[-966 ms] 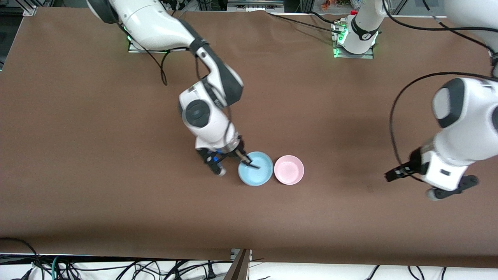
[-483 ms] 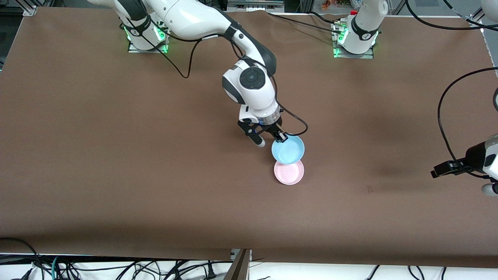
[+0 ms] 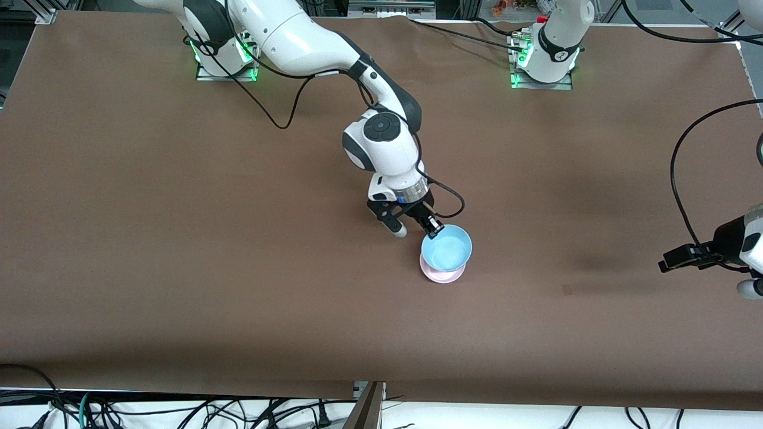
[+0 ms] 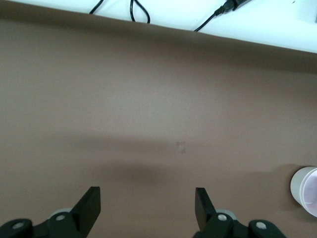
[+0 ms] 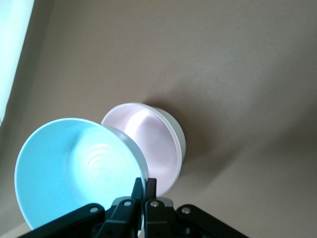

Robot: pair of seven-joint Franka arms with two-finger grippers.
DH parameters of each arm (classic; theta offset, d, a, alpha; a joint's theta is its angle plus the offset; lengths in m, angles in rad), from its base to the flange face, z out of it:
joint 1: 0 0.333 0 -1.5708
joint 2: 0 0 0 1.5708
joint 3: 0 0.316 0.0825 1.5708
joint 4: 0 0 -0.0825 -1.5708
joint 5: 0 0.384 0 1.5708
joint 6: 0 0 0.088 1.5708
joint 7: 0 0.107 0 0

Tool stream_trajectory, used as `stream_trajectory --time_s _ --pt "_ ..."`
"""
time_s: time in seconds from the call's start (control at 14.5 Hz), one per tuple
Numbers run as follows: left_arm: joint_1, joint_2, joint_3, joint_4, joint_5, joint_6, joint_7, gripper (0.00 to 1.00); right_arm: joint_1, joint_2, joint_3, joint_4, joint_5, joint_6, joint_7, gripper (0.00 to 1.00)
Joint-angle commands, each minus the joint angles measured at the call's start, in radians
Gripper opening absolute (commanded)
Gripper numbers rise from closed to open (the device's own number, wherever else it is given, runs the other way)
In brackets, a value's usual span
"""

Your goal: Stack pink and blue bowls on white bowl

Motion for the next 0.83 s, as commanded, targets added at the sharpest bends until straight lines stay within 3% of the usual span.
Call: stream_trajectory --time_s 0.0,0.14,0.48,0.62,0.76 --pt "-0.012 -0.049 0.002 0.036 -0.005 -0.091 0.011 0.87 -0.003 0.051 -0.013 0.053 -0.016 0.046 -0.037 0.0" --pt "-0.032 -0.055 0.004 0.106 0.001 -0.186 0.01 0.92 -0.002 0.063 -0.013 0.053 -0.016 0.06 -0.037 0.0" --pt "-0.083 -0.178 -0.005 0.109 0.087 -0.327 0.005 1.0 -0.002 0.079 -0.013 0.051 -0.02 0.052 -0.052 0.0" --pt "-0.084 -0.18 -0.042 0.094 0.088 -0.346 0.0 1.0 -0.002 0.079 -0.013 0.05 -0.022 0.052 -0.054 0.0" --pt "-0.078 -0.145 -0.045 0.054 0.087 -0.279 -0.035 1.0 -0.002 0.079 -0.013 0.048 -0.022 0.049 -0.054 0.0"
